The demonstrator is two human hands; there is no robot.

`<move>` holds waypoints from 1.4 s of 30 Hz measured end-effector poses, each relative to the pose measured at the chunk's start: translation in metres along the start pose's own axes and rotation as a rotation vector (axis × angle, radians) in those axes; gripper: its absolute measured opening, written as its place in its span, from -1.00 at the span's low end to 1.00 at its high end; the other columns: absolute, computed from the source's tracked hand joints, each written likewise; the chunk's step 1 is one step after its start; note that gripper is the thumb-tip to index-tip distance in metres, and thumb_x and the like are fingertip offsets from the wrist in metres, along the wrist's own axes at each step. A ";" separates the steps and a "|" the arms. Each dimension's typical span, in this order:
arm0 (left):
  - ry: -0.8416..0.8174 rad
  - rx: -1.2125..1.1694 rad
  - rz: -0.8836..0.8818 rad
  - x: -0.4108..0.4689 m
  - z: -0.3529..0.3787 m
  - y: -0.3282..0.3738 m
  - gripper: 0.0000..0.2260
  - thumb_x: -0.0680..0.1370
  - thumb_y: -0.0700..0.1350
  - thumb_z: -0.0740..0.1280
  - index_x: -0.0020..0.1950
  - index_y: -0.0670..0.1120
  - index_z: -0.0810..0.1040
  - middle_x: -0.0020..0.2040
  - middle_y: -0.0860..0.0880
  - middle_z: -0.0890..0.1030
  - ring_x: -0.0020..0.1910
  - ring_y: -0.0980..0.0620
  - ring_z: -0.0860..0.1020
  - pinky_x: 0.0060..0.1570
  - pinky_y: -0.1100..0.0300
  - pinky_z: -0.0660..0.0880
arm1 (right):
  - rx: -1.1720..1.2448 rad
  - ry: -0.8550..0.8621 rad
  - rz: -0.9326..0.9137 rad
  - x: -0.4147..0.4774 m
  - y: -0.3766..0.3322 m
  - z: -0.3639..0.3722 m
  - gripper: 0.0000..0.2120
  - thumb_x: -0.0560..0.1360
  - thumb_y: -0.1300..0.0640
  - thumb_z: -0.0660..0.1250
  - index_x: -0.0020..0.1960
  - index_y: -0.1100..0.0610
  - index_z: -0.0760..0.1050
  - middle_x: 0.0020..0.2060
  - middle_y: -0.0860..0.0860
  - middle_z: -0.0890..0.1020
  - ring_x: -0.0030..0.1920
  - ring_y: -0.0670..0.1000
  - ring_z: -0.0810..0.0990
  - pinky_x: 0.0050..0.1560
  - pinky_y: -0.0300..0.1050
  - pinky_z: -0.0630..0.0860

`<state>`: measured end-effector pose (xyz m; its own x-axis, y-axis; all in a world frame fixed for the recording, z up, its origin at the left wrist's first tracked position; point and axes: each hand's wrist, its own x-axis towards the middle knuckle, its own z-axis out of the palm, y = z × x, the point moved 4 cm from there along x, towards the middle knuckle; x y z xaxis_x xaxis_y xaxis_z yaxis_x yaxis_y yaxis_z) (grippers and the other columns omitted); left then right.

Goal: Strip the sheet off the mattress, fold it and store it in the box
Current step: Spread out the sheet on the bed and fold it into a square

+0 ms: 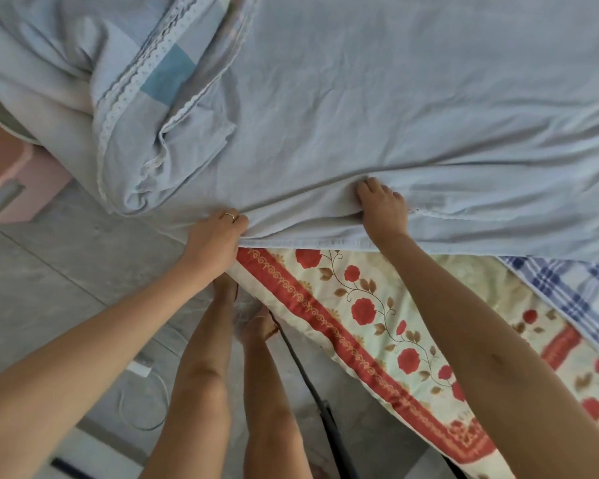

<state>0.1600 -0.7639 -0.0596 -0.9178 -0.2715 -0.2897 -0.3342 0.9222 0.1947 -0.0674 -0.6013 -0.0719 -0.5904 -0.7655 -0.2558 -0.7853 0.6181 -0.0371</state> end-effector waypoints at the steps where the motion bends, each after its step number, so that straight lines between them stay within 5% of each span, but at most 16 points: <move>1: -0.012 0.003 0.000 0.000 -0.001 0.000 -0.75 0.21 -0.40 0.45 -0.21 -0.19 0.50 -0.29 -0.14 0.51 -0.35 -0.16 0.53 -0.50 0.21 0.26 | 0.024 0.012 -0.038 -0.005 0.005 -0.003 -0.72 0.29 0.48 0.27 -0.05 0.26 0.50 -0.07 0.19 0.57 -0.13 0.23 0.58 -0.26 -0.01 0.38; 6: -0.204 0.044 -0.036 -0.002 0.004 0.005 -0.77 0.48 -0.32 0.23 0.12 -0.17 0.48 0.07 -0.09 0.50 0.08 -0.10 0.48 -0.30 0.12 0.29 | -0.031 -0.061 -0.155 -0.065 0.039 0.008 -0.63 0.09 0.43 0.47 -0.17 0.20 0.49 -0.21 0.13 0.59 -0.25 0.19 0.61 -0.31 -0.07 0.49; 12: -0.224 0.066 -0.022 0.006 0.000 0.026 -0.74 0.50 -0.24 0.26 0.19 -0.14 0.44 0.13 -0.10 0.48 -0.01 -0.09 0.51 -0.37 0.13 0.30 | 0.003 -0.030 -0.006 -0.076 0.047 0.022 -0.58 0.07 0.41 0.50 -0.14 0.19 0.47 -0.20 0.12 0.57 -0.23 0.17 0.60 -0.29 -0.09 0.44; 15: -0.207 0.065 0.094 0.023 0.001 0.057 -0.76 0.52 -0.26 0.23 0.18 -0.13 0.43 0.11 -0.08 0.49 0.02 -0.06 0.51 -0.37 0.15 0.30 | 0.006 0.061 0.065 -0.078 0.057 0.020 -0.80 0.26 0.36 0.30 -0.13 0.21 0.47 -0.19 0.15 0.57 -0.23 0.18 0.58 -0.26 -0.05 0.44; 17: -0.218 0.051 0.141 0.037 0.004 0.079 -0.79 0.51 -0.32 0.21 0.11 -0.14 0.45 0.03 -0.06 0.50 -0.04 -0.03 0.51 -0.38 0.17 0.30 | -0.002 0.084 0.131 -0.084 0.069 0.018 -0.72 0.30 0.32 0.04 -0.12 0.23 0.49 -0.20 0.16 0.58 -0.28 0.18 0.58 -0.28 -0.05 0.43; 19: -0.259 0.051 0.142 0.049 0.006 0.094 -0.78 0.48 -0.36 0.20 0.06 -0.15 0.48 0.00 -0.06 0.51 -0.06 -0.04 0.52 -0.35 0.17 0.33 | 0.029 0.013 0.246 -0.093 0.088 0.018 -0.70 0.34 0.37 0.04 -0.08 0.26 0.50 -0.19 0.17 0.58 -0.29 0.19 0.58 -0.27 -0.06 0.38; 22: -0.378 0.113 0.126 0.064 0.004 0.107 -0.80 0.47 -0.35 0.23 0.04 -0.17 0.51 -0.02 -0.07 0.52 -0.08 -0.04 0.54 -0.29 0.15 0.40 | 0.297 -0.088 0.671 -0.122 0.141 0.018 -0.81 0.45 0.38 0.14 -0.03 0.21 0.47 -0.08 0.15 0.57 -0.21 0.13 0.51 -0.27 -0.13 0.31; 27: -0.451 0.081 0.213 0.076 -0.001 0.128 -0.77 0.50 -0.21 0.25 0.15 -0.10 0.45 0.09 -0.03 0.50 0.00 0.02 0.52 -0.24 0.24 0.33 | 0.998 0.258 1.183 -0.117 0.207 -0.009 -0.75 0.57 0.26 0.15 0.24 0.15 0.38 -0.02 0.00 0.50 -0.02 0.00 0.48 -0.06 -0.23 0.46; 29: -0.426 0.038 0.295 0.087 -0.003 0.148 -0.72 0.49 -0.18 0.28 0.20 -0.08 0.40 0.15 0.00 0.46 0.07 0.05 0.48 -0.18 0.29 0.32 | 1.211 0.302 1.328 -0.095 0.239 -0.008 -0.84 0.57 0.19 0.20 0.15 0.16 0.40 -0.17 0.00 0.47 -0.06 0.02 0.47 -0.27 -0.41 0.44; 33: -0.379 -0.031 0.341 0.111 0.001 0.190 -0.69 0.52 -0.14 0.30 0.24 -0.06 0.35 0.14 0.03 0.47 -0.03 0.10 0.48 -0.18 0.31 0.41 | 1.534 0.408 1.491 -0.067 0.278 -0.009 -0.83 0.53 0.13 0.34 -0.19 0.16 0.43 -0.31 0.00 0.51 -0.29 -0.05 0.50 -0.22 -0.25 0.49; 37: -0.406 0.042 0.337 0.139 0.009 0.236 -0.77 0.53 -0.20 0.26 0.19 -0.12 0.41 0.02 -0.02 0.54 -0.13 0.02 0.54 -0.28 0.20 0.47 | 1.596 0.523 1.579 -0.066 0.308 -0.007 -0.83 0.47 0.21 0.35 -0.26 0.12 0.41 -0.32 0.04 0.50 -0.30 0.02 0.47 -0.24 -0.08 0.50; 42: -0.609 0.160 0.349 0.165 0.013 0.273 -0.77 0.46 -0.38 0.20 -0.01 -0.15 0.54 -0.36 0.03 0.37 -0.39 0.06 0.41 -0.49 0.23 0.27 | 1.357 0.526 1.614 -0.097 0.345 0.006 -0.87 0.50 0.23 0.26 -0.17 0.09 0.33 -0.33 0.00 0.41 -0.31 -0.03 0.37 -0.32 -0.20 0.37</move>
<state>-0.0800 -0.5536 -0.0665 -0.6675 0.2053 -0.7157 0.0355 0.9689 0.2449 -0.2799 -0.3126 -0.0658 -0.5938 0.5852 -0.5522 0.7430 0.1356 -0.6554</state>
